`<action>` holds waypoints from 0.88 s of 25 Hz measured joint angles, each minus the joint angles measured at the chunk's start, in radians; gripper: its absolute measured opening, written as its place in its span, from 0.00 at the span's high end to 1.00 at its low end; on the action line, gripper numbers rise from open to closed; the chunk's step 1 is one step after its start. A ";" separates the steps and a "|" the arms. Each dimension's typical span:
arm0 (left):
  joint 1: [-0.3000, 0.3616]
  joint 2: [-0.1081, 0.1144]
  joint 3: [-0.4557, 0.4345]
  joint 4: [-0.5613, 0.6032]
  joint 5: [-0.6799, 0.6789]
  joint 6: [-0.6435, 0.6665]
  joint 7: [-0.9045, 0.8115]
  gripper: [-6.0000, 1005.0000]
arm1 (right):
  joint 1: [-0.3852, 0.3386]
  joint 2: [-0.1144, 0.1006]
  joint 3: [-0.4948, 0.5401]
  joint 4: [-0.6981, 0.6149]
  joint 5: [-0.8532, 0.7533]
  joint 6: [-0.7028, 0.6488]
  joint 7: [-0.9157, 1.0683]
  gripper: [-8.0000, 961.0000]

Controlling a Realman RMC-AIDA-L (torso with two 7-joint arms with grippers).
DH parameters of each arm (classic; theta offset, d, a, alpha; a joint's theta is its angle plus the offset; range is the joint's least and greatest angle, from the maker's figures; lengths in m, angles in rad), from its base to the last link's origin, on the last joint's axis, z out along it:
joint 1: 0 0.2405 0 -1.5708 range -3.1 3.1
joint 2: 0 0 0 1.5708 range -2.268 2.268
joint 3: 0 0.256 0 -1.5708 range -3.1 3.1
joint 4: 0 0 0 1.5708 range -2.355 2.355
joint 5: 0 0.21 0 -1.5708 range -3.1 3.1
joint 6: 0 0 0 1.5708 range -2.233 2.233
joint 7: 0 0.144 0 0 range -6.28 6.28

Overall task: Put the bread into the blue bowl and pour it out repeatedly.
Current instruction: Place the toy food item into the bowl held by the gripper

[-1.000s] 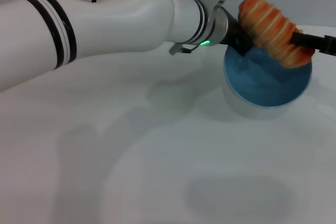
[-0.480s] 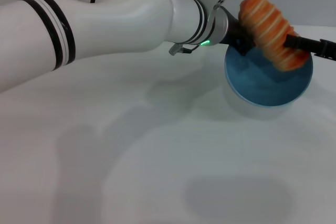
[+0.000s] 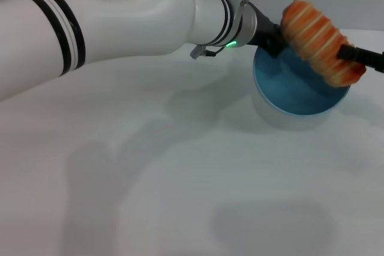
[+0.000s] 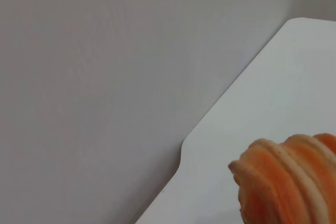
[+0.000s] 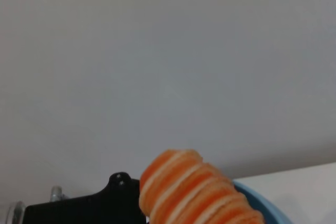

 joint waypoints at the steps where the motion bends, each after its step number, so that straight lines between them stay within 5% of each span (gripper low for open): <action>1: -0.003 0.000 0.000 -0.003 0.000 -0.001 0.000 1.00 | -0.003 -0.001 0.000 0.001 0.008 0.002 -0.009 0.54; 10: -0.006 -0.004 -0.002 -0.005 -0.002 0.000 0.000 1.00 | 0.008 0.001 -0.007 0.011 0.014 0.006 -0.044 0.53; 17: -0.002 -0.004 0.000 -0.006 -0.007 -0.001 0.000 1.00 | 0.006 0.008 0.001 0.010 0.045 0.006 -0.051 0.25; 22: 0.000 -0.004 0.000 -0.007 -0.009 -0.001 0.000 1.00 | -0.004 -0.001 -0.006 0.025 0.138 0.002 -0.053 0.25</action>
